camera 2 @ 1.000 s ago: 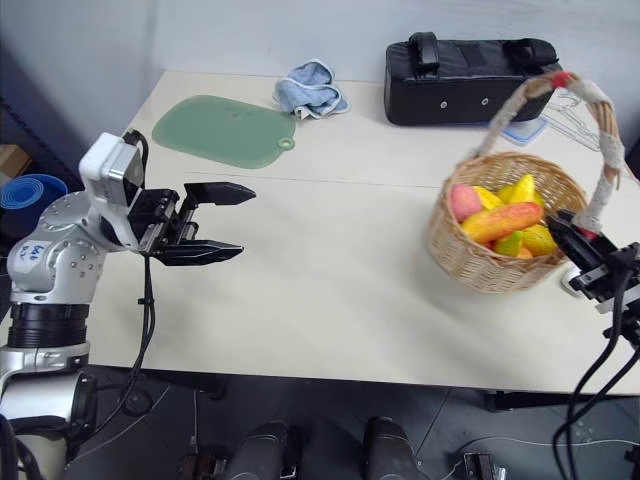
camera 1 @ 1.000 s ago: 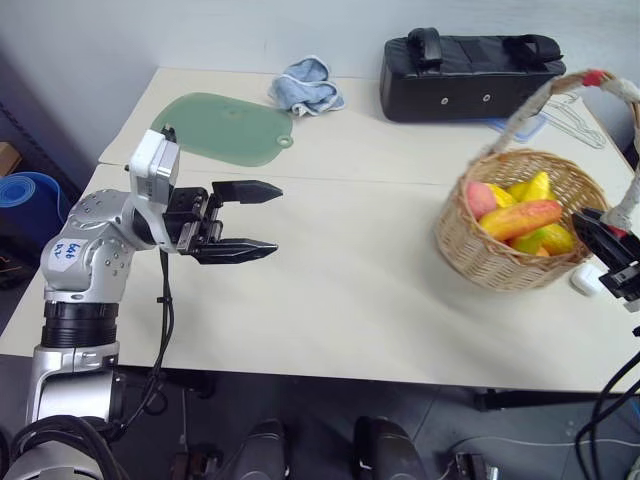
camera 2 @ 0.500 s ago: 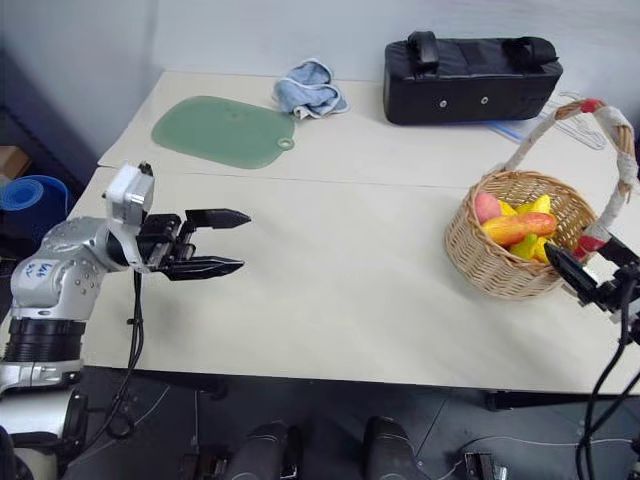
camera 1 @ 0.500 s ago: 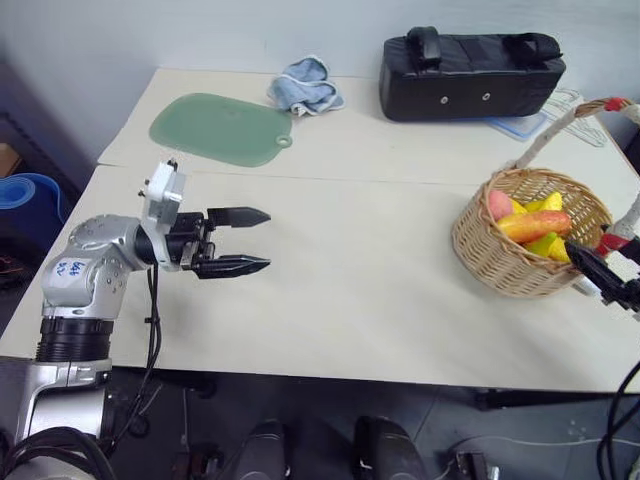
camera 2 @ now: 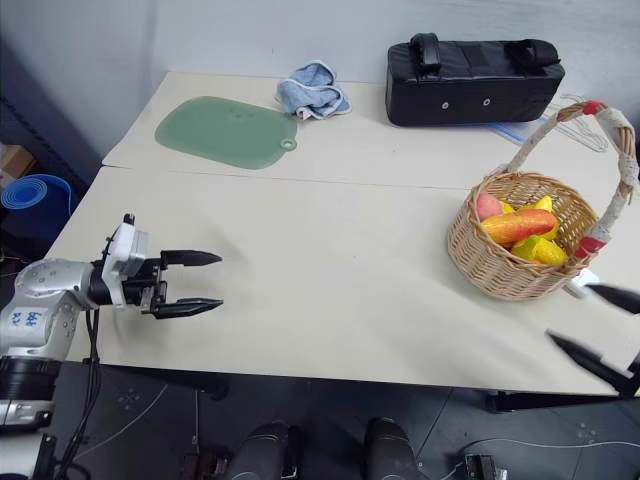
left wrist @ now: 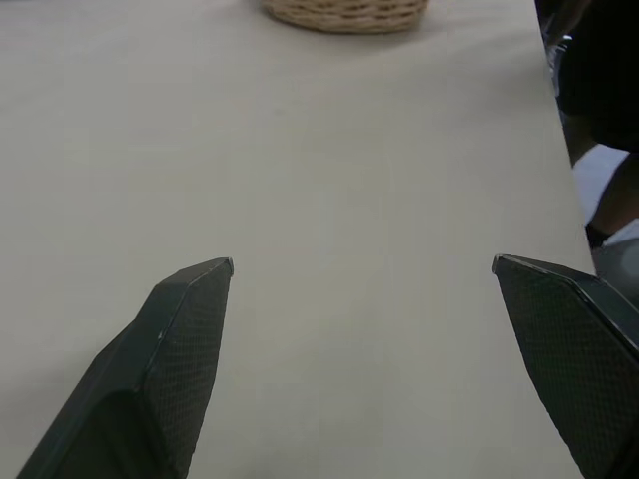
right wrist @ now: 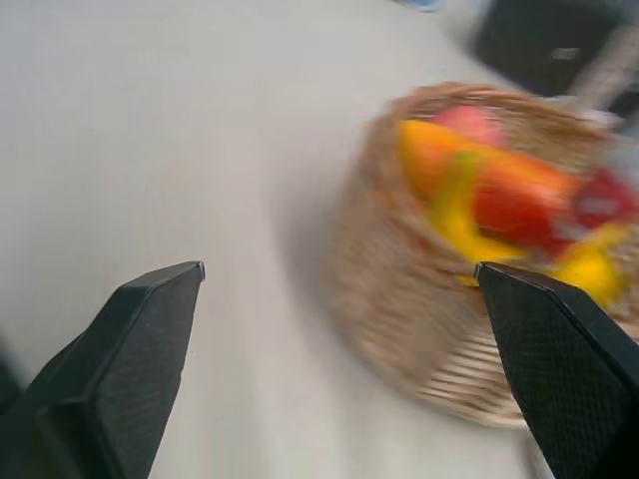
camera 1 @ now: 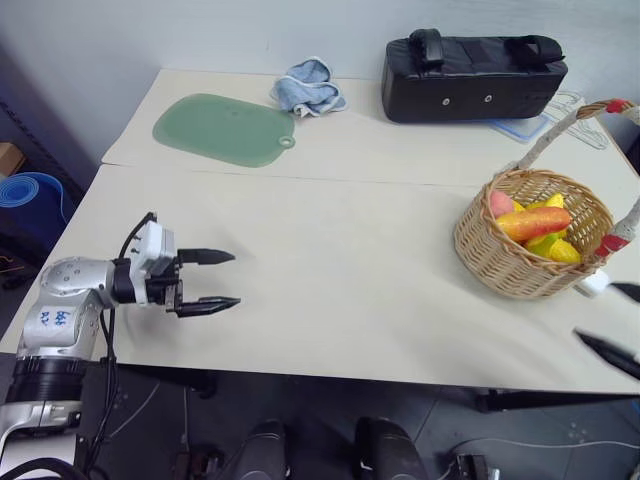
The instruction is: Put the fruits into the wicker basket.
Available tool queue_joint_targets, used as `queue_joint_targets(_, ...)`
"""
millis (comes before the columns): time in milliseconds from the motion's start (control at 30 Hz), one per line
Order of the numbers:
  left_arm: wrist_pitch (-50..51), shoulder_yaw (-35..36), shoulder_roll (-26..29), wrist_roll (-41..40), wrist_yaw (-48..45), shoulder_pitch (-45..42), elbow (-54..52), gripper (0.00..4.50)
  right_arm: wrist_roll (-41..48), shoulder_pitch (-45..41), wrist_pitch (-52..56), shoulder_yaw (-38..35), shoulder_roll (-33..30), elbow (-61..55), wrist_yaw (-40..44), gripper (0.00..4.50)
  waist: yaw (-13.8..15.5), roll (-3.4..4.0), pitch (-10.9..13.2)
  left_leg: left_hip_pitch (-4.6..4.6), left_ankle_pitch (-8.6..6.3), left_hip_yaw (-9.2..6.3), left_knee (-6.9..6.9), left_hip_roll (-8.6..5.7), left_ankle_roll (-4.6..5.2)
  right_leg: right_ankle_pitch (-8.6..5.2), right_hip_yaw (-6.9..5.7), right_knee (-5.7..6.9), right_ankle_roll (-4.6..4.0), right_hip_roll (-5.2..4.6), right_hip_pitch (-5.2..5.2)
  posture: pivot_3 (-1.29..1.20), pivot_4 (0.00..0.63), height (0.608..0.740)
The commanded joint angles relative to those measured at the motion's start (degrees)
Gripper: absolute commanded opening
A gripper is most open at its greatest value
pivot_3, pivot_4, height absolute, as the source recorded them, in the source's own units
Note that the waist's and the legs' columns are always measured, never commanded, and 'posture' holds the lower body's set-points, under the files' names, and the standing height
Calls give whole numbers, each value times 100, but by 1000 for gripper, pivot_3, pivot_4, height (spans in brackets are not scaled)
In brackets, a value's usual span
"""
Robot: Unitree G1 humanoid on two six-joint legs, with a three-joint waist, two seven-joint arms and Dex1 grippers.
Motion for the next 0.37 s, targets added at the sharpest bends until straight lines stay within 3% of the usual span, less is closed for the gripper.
queue_joint_targets(33, -400, 138, 17, 224, 212, 308, -198, 4394, -276, -72, -598, 716, 212, -76, 344, 4487, -2, 0, 0, 1, 0, 0, 0, 0, 0, 0, 1, -1, 0, 0, 1, 0, 150, 740)
queue_joint_targets(233, -977, 242, -223, 464, 780, 748, -449, 4394, -784, -1109, -999, 2235, 682, 125, 4, 4487, -14, 0, 0, 9, -1, -3, 2, 0, 3, 0, 8, 1, -1, -9, -1, 0, 150, 740)
queue_joint_targets(367, -1122, 427, -215, 402, 952, 1135, -838, 4394, -766, -1730, -968, 2637, 990, 372, -361, 4487, -7, 0, 0, 11, -3, -7, 2, 2, 2, 1, 2, 11, -2, -13, -3, 0, 150, 740)
